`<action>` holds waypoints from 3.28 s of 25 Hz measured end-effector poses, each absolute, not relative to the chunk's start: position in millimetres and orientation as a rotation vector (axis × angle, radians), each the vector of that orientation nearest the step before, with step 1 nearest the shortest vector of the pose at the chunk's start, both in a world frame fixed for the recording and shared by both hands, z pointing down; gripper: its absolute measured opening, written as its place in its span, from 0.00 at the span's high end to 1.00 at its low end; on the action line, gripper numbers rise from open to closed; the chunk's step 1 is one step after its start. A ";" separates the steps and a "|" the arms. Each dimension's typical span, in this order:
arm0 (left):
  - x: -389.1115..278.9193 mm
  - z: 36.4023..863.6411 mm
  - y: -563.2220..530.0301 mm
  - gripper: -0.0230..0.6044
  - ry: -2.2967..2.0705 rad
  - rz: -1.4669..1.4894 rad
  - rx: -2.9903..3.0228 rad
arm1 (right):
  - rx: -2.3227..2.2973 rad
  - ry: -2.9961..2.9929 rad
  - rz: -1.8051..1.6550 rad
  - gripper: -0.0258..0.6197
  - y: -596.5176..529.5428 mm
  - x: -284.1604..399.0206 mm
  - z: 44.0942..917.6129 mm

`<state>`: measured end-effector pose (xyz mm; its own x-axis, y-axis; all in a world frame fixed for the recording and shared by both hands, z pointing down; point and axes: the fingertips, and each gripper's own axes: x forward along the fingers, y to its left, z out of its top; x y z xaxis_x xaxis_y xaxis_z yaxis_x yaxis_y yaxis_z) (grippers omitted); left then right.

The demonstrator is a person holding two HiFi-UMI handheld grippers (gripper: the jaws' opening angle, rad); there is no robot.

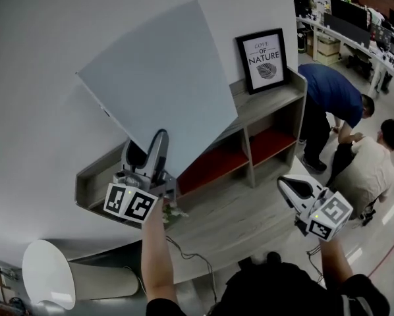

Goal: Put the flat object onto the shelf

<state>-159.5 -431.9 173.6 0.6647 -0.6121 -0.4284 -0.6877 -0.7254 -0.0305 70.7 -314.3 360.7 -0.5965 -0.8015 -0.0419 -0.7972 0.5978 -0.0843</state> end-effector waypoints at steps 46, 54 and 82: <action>-130.6 205.6 -523.6 0.43 0.961 0.407 -2.837 | -1.589 2.680 -0.107 0.94 -312.3 66.1 369.2; -129.9 209.1 -524.0 0.43 0.954 0.373 -2.858 | -1.572 2.693 -0.125 0.94 -315.3 65.5 372.7; -131.6 208.8 -520.6 0.36 1.007 0.326 -2.835 | -1.518 2.725 -0.129 0.94 -312.7 69.6 372.1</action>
